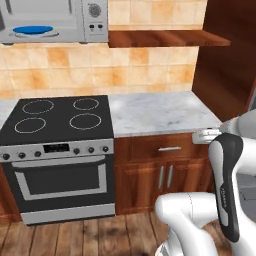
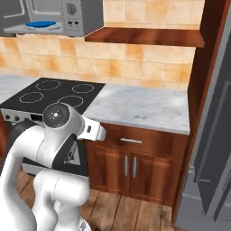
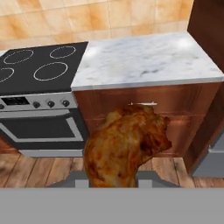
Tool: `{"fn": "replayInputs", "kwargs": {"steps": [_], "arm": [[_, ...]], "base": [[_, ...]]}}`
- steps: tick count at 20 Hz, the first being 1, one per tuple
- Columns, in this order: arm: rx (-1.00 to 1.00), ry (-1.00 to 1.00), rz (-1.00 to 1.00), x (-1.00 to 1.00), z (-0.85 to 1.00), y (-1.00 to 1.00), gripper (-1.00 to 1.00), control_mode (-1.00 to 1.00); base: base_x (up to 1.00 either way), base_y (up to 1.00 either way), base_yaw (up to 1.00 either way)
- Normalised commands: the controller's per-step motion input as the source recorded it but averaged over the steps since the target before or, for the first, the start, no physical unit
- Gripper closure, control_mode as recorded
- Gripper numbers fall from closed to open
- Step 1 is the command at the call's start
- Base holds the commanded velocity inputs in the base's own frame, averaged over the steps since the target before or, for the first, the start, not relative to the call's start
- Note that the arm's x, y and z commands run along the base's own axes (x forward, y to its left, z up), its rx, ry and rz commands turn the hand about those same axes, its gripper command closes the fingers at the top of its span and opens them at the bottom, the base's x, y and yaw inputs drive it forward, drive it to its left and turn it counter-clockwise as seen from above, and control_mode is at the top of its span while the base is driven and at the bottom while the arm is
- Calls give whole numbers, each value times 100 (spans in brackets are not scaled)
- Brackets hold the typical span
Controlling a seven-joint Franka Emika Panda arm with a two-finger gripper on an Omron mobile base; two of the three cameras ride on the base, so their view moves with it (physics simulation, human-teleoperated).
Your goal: Transport the chicken drumstick from the fridge to the microwave and turn on the microwave.
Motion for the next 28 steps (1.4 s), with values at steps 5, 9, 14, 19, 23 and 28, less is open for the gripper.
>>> {"fn": "replayInputs", "kwargs": {"steps": [5,9,14,19,23,28], "arm": [[0,0,0,0,0,0,100,100],[0,0,0,0,0,0,100,100],[0,0,0,0,0,0,100,100],[0,0,0,0,0,0,100,100],[0,0,0,0,0,0,100,100],[0,0,0,0,0,0,100,100]], "base": [[49,55,3],[49,49,5],[42,50,3],[45,55,2],[52,51,3],[49,50,2]]}}
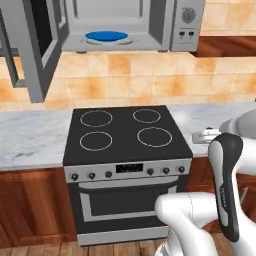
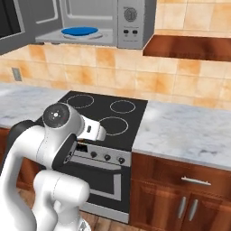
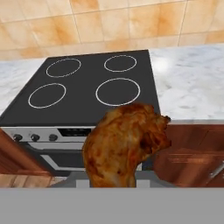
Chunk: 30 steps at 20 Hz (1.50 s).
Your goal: Transport the chicken drumstick from the fridge to the microwave and turn on the microwave.
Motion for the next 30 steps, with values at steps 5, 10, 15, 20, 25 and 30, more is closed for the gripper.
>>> {"fn": "replayInputs", "kwargs": {"steps": [5,10,15,20,25,30], "arm": [[0,0,0,0,0,0,100,100],[0,0,0,0,0,0,100,100],[0,0,0,0,0,0,100,100],[0,0,0,0,0,0,100,100],[0,0,0,0,0,0,100,100],[0,0,0,0,0,0,100,100]], "base": [[44,46,1],[45,34,3],[49,23,5],[43,25,3],[44,28,1],[36,25,0]]}}
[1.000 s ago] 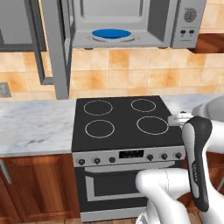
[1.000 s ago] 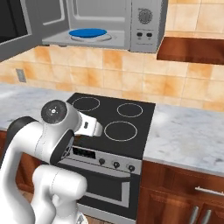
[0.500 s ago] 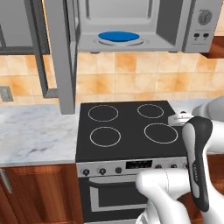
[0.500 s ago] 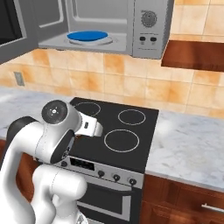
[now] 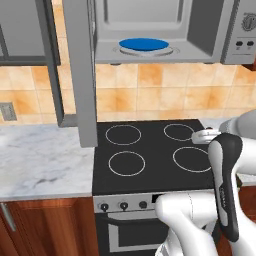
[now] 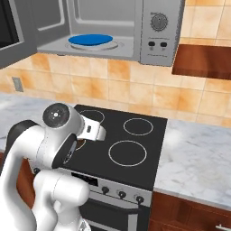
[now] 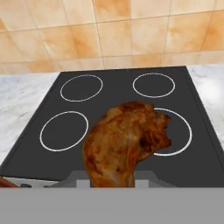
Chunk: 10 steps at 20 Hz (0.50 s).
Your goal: Transport the chicken drumstick from the fridge to the microwave and turn on the microwave.
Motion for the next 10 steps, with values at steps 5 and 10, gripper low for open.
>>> {"fn": "replayInputs", "kwargs": {"steps": [5,10], "arm": [[0,0,0,0,0,0,100,100],[-1,0,2,0,0,4,100,-100]], "base": [[4,19,11],[14,18,12]]}}
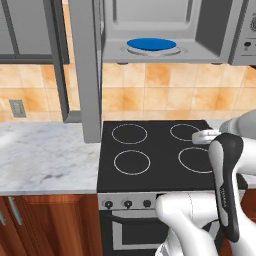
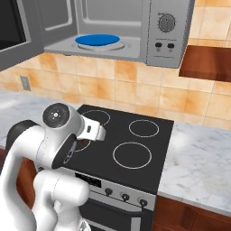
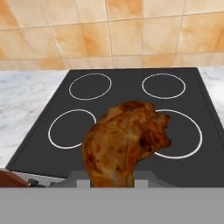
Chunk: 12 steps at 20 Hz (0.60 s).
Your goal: Transport the chicken drumstick from the fridge to the microwave and turn on the microwave.
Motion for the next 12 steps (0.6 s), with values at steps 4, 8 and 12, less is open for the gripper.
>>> {"fn": "replayInputs", "kwargs": {"steps": [4,8,12], "arm": [[-6,-7,2,-4,12,18,100,-100],[-11,-19,-10,-13,43,11,100,-100],[-10,-24,-8,-5,58,1,100,-100]], "base": [[0,0,0],[0,0,0],[0,0,0]]}}
